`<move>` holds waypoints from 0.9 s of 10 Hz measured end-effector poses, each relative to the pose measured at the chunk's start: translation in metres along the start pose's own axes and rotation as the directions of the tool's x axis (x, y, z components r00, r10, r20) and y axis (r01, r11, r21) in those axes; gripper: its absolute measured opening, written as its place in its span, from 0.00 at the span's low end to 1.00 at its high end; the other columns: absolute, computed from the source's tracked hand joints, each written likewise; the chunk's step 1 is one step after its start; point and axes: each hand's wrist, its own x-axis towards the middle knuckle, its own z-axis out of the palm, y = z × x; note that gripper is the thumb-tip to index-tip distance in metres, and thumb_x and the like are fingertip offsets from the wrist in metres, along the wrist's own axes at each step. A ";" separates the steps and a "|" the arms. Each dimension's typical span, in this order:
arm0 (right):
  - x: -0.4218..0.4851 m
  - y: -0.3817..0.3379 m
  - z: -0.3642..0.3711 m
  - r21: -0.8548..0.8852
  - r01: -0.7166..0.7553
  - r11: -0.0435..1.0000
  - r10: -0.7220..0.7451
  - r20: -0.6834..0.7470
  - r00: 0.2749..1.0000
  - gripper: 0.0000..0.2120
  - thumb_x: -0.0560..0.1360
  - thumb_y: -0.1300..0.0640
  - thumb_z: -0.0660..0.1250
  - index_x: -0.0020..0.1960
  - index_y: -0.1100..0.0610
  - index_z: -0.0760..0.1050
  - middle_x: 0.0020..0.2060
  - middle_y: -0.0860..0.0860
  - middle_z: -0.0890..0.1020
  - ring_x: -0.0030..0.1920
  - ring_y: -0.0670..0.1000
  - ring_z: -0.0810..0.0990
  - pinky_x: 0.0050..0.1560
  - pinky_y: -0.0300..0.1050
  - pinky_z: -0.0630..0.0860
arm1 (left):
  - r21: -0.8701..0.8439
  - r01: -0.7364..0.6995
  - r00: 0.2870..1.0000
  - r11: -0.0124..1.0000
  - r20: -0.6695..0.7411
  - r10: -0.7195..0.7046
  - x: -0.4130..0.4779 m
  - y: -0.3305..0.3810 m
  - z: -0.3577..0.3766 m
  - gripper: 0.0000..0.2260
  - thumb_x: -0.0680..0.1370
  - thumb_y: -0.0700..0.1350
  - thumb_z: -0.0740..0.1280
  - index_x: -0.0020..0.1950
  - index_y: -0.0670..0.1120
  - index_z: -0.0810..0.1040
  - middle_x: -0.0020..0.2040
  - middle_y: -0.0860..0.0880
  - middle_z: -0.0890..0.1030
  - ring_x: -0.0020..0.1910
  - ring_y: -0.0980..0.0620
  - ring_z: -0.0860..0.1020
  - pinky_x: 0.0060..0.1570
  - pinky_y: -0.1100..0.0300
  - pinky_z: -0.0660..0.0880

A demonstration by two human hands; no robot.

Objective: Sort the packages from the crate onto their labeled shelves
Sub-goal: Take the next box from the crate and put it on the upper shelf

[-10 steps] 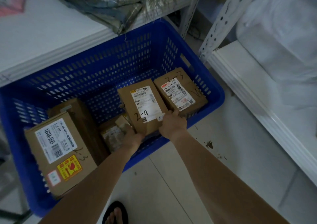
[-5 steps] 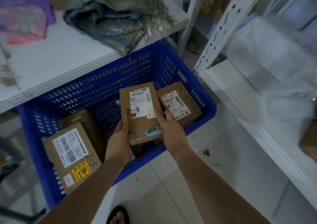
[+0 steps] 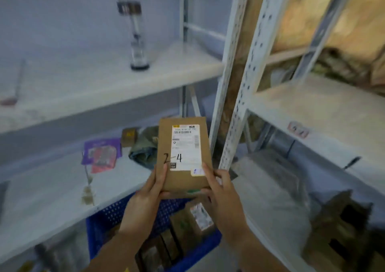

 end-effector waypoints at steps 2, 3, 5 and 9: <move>0.018 -0.084 -0.148 -0.191 0.181 0.965 -0.228 -0.265 0.937 0.26 0.79 0.38 0.46 0.76 0.40 0.49 0.75 0.37 0.52 0.63 0.48 0.74 0.56 0.41 0.76 | 0.084 -0.190 0.944 0.978 -0.259 0.206 0.004 0.112 -0.147 0.18 0.84 0.46 0.46 0.73 0.47 0.61 0.72 0.48 0.68 0.42 0.53 0.83 0.32 0.61 0.81; 0.024 -0.147 -0.228 -0.276 0.252 0.927 -0.355 -0.434 0.828 0.37 0.76 0.53 0.65 0.77 0.49 0.47 0.77 0.42 0.47 0.61 0.49 0.71 0.52 0.46 0.78 | 0.111 -0.278 0.864 0.954 -0.406 0.299 0.009 0.172 -0.225 0.21 0.83 0.50 0.48 0.76 0.52 0.54 0.73 0.52 0.63 0.45 0.54 0.83 0.34 0.69 0.76; -0.007 -0.244 -0.371 -0.333 0.172 0.927 -0.356 -0.640 0.680 0.44 0.71 0.71 0.70 0.77 0.47 0.51 0.73 0.52 0.63 0.72 0.54 0.61 0.58 0.56 0.76 | 0.011 -0.492 0.699 0.871 -0.591 0.402 -0.002 0.278 -0.357 0.47 0.65 0.29 0.75 0.76 0.53 0.56 0.72 0.44 0.66 0.56 0.44 0.79 0.50 0.51 0.76; -0.154 -0.348 -0.591 -0.569 -0.121 0.814 -0.449 -0.746 0.491 0.34 0.75 0.72 0.61 0.77 0.55 0.55 0.75 0.55 0.60 0.71 0.53 0.63 0.66 0.45 0.66 | -0.048 -0.856 0.385 0.514 -0.723 0.574 -0.061 0.486 -0.473 0.30 0.78 0.34 0.61 0.76 0.50 0.54 0.76 0.45 0.58 0.59 0.36 0.74 0.41 0.41 0.78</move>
